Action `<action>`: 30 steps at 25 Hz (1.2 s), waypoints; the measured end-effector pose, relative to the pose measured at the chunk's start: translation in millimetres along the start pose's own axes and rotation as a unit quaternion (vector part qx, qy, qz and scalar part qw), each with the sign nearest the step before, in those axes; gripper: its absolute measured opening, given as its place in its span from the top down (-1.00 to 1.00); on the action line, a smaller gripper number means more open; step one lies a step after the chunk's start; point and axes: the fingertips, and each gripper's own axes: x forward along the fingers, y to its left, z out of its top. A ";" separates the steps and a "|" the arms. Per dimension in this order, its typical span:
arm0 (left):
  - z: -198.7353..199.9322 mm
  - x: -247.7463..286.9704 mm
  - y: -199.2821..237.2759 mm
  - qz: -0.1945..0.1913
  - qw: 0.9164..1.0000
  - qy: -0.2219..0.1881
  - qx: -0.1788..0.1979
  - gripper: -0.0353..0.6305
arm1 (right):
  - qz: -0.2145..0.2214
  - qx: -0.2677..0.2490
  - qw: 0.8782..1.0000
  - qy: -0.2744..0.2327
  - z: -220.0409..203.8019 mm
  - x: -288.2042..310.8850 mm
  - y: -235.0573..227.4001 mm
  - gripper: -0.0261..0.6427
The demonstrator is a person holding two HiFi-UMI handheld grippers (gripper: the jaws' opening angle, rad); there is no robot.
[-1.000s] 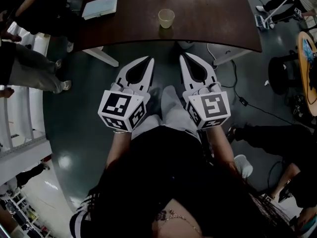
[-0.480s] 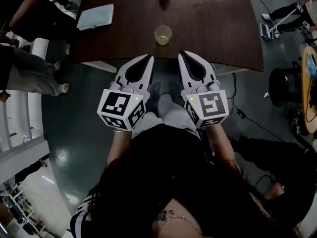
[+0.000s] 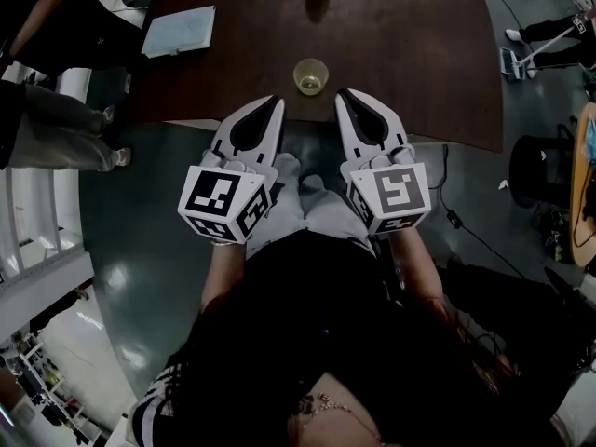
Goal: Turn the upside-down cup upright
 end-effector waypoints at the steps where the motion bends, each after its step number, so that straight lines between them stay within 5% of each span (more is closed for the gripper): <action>1: 1.2 2.7 5.4 0.001 1.000 0.000 -0.001 0.89 | 0.000 0.002 1.000 0.004 -0.5 5.4 -0.9 0.87; 19: -10.9 66.7 69.5 -0.032 0.999 0.040 -0.016 0.89 | -0.033 0.029 0.997 0.057 -34.7 88.5 -26.7 0.83; 30: -28.1 78.1 77.7 -0.045 0.996 0.070 -0.033 0.89 | -0.008 0.047 0.994 0.102 -69.7 110.6 -19.1 0.34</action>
